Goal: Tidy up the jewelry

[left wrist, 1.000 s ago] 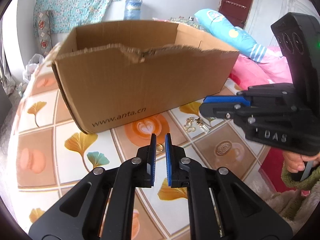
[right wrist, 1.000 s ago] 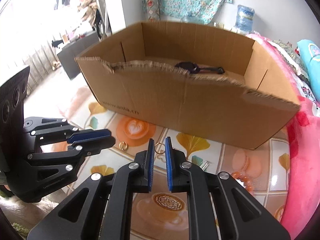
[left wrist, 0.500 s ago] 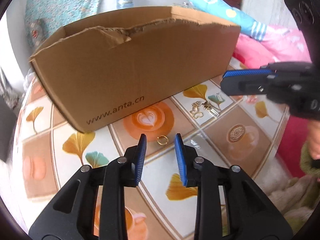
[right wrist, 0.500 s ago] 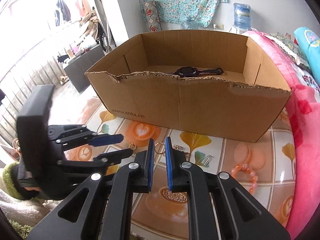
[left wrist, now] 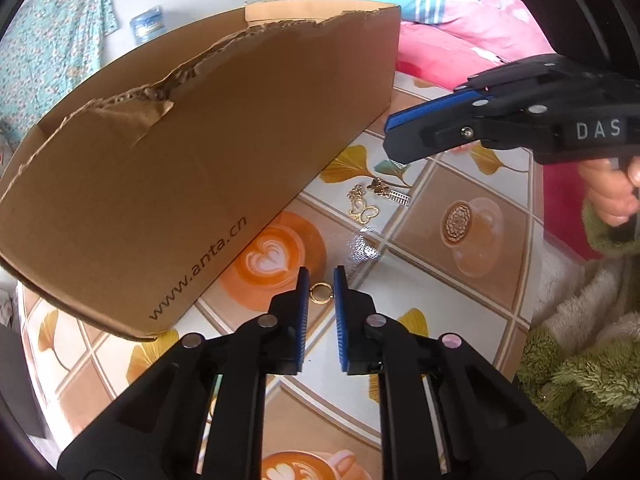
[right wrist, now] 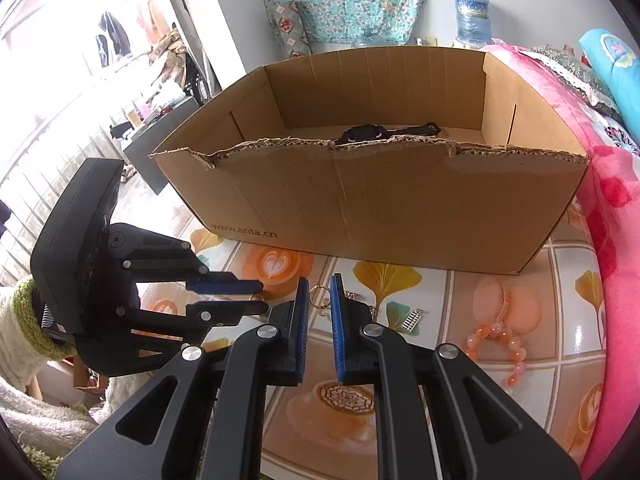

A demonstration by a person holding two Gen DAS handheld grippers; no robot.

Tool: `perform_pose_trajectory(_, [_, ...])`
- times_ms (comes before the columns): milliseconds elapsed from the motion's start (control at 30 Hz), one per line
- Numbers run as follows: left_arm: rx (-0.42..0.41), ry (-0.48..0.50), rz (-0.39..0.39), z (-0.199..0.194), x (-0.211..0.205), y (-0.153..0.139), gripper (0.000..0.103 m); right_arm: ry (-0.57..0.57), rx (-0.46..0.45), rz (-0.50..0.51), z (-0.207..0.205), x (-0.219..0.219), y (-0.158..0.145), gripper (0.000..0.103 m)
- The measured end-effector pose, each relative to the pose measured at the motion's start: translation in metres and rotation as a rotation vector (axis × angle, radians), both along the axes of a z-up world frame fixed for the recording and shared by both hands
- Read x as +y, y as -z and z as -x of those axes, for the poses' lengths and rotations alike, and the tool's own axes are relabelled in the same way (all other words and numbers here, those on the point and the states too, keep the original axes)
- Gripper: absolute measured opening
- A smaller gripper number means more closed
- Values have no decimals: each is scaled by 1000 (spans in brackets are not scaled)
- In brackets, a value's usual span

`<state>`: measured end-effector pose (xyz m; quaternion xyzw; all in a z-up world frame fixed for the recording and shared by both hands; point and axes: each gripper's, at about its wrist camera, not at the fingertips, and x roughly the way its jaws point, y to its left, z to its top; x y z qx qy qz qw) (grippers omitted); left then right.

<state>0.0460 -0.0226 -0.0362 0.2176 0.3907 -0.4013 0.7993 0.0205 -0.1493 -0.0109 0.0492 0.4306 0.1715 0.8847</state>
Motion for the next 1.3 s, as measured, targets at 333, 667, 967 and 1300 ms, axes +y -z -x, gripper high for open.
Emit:
perform_pose_trajectory(333, [-12,-68,51,19,0,-10,11,-8,-40,3,8,-1,-12,11])
perform_pose_trajectory(667, [-86,-142,352,9,14,-122,11,-21,-235,-32,-6,-21,-87,11])
perform_pose_trajectory(967, [101,-334,208,-95,-18,-99,11,-10,-12,4,-103,-33,-63,11])
perform_pose_trajectory(1300, [220,-410,129,-149,-32,-66,13,13,98,-17,-148,-44,-38,12])
